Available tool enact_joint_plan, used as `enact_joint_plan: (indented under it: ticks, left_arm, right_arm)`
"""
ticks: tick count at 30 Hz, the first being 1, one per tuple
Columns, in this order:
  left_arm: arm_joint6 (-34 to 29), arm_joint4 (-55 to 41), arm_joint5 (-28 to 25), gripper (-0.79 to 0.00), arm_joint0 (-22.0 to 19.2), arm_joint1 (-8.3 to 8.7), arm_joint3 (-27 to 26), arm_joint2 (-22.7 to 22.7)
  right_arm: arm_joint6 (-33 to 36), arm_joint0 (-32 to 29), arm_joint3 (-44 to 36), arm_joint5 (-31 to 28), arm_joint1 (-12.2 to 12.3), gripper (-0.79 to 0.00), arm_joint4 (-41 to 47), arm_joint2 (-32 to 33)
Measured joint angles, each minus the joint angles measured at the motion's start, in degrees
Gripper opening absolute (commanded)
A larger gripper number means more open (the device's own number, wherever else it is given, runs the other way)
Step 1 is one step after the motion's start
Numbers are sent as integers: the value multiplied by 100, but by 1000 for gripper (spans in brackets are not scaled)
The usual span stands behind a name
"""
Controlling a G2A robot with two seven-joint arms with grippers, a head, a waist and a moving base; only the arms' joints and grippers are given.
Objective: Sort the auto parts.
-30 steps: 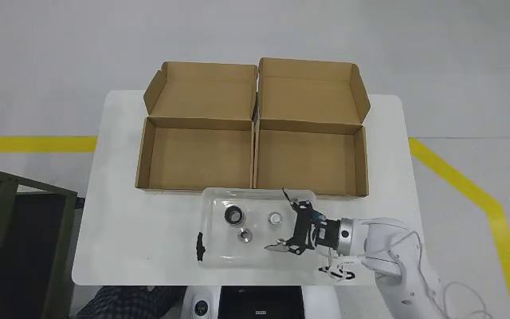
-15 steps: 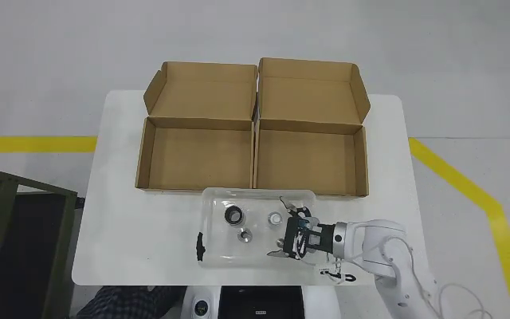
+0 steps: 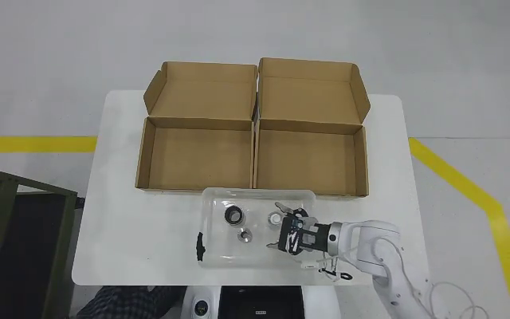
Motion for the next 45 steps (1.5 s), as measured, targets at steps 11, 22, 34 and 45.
enact_joint_plan:
  ticks: [11,22,34,45]
  left_arm:
    - [0,0,0,0,0,0,0,0]
    - [0,0,0,0,0,0,0,0]
    - [0,0,0,0,0,0,0,0]
    - [0,0,0,0,0,0,0,0]
  right_arm:
    - [-34,170,256,288,22,-422,-184,-190]
    - [-150,228,303,389,65,-785,-184,-219]
    - [-590,206,123,442,106,-785,310,-128]
    - [-1601,289,360,826,83,-785,1367,31]
